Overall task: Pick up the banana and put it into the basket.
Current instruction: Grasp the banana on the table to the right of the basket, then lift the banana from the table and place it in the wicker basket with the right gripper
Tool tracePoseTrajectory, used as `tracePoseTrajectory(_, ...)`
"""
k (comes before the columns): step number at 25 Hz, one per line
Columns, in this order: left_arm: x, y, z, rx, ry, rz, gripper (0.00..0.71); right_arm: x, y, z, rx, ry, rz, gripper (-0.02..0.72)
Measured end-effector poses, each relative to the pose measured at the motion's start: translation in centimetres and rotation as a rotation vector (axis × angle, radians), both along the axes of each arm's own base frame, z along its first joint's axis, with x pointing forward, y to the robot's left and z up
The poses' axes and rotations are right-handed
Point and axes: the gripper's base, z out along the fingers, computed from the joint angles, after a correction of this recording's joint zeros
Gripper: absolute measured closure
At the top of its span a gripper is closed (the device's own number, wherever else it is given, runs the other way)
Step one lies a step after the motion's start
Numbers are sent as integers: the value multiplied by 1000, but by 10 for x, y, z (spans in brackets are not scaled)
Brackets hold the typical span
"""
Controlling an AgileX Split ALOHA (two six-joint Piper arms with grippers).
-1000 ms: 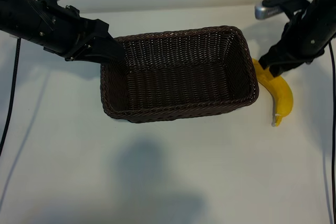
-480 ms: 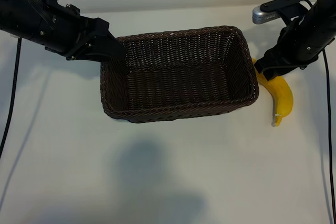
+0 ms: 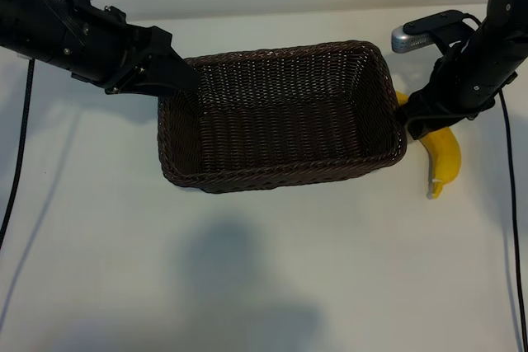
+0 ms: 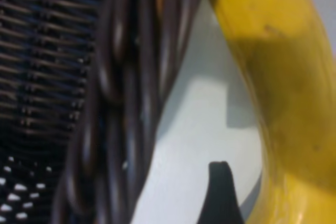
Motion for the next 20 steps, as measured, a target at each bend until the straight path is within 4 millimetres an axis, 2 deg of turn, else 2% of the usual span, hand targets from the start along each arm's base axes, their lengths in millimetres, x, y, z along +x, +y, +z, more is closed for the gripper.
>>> tracePoseTrajectory(13,0,-1,1,-10,1,5,231,5,0,-18,-6,-1,-6,162)
tracePoseTrajectory(15,0,-1,1,-18,1,9,231,5,0,-21,-2,10,-12,191)
tracePoseTrajectory(17,1,-1,1,-20,0,11,231,5,1,-21,-1,19,-20,280)
tracePoseTrajectory(20,1,-1,1,-20,0,11,231,4,0,-18,-4,22,-23,279)
